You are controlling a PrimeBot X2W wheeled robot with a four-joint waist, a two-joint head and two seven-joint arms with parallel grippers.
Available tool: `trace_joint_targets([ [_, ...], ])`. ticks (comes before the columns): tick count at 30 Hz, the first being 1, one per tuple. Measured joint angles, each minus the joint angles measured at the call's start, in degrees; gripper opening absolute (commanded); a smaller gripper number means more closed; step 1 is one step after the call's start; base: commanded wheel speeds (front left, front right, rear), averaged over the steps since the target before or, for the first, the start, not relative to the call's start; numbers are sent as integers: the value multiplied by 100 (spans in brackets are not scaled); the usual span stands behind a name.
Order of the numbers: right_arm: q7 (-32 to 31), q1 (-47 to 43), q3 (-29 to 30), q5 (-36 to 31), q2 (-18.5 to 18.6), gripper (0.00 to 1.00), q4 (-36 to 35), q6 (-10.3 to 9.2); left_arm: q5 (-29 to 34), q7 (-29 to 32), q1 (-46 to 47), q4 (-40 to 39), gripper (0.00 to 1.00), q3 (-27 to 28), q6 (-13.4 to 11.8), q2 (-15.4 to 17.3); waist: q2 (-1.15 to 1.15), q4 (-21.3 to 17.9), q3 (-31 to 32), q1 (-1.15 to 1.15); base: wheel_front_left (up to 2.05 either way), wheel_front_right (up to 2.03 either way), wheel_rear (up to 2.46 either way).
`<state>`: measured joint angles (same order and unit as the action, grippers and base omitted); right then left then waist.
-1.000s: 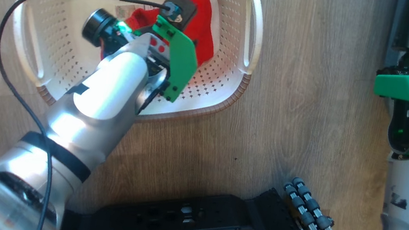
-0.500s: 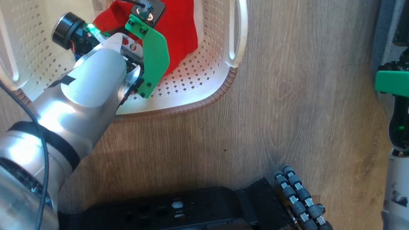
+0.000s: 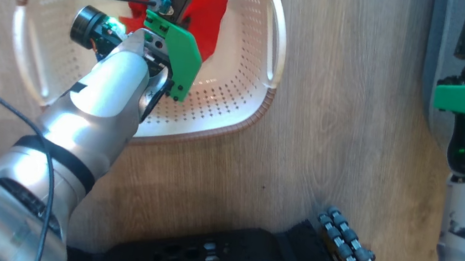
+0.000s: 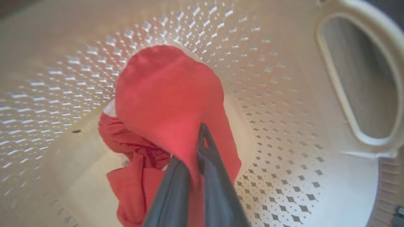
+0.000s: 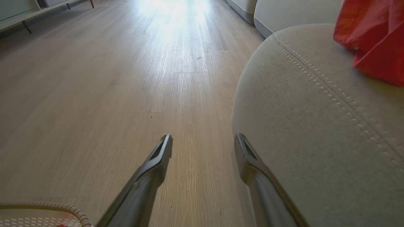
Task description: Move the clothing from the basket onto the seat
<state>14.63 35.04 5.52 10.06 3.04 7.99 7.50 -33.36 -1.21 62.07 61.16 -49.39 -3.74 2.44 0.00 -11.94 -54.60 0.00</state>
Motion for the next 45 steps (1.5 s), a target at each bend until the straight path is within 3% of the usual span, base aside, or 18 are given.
trace_joint_targets([
  [10, 0, -586, 197, -207, 0, 100, 174, 0, -606, -931, -603, -192, 0, 31, -1, -3, 1, 360, 970, 0, 0, 0, 0],
  [16, 0, -1121, 308, -411, -1, 100, 324, 0, -649, -1261, -1109, -321, 0, 204, -59, 35, 1, 590, 1798, -1, 0, 0, 0],
  [23, 0, -1814, 322, -706, 64, 100, 479, 0, -214, -1301, -2306, -1908, 0, 1023, -468, 561, 1, 869, 2943, -1, 0, 0, 0],
  [31, 0, -2530, 328, -779, 78, 100, 698, 0, 265, -1302, -3943, -3255, 0, 1872, -708, 835, 1, 1083, 4079, -1, 0, 0, 0],
  [38, -1, -3006, 330, -880, 76, 100, 781, 0, 601, -1303, -4871, -3987, 0, 2518, -749, 1021, 0, 1244, 4937, -1, 0, 0, 0],
  [45, -1, -3354, 293, -967, 77, 100, 870, 0, 734, -1304, -5325, -4090, 0, 2919, -644, 1084, 0, 1386, 5445, -1, 0, 0, 0],
])
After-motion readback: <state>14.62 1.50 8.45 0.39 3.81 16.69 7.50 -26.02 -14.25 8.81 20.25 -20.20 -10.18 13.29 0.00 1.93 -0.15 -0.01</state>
